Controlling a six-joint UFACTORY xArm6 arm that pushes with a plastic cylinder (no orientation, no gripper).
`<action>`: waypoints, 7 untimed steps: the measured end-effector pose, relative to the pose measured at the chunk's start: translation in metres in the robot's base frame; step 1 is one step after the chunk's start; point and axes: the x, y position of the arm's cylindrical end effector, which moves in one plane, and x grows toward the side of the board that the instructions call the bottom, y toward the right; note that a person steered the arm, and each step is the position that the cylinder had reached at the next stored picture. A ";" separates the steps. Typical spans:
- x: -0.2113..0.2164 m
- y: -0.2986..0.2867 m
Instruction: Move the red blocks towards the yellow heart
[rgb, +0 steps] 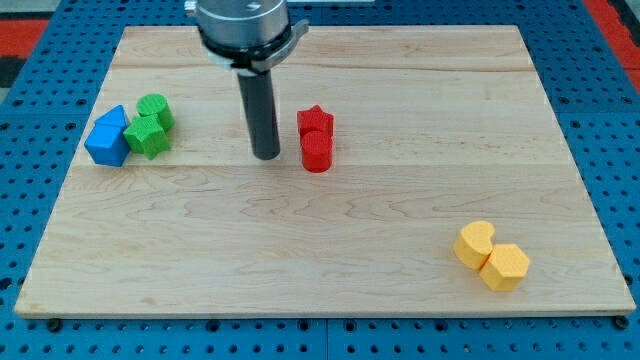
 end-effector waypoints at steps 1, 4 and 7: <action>-0.001 0.078; 0.088 0.167; -0.050 0.145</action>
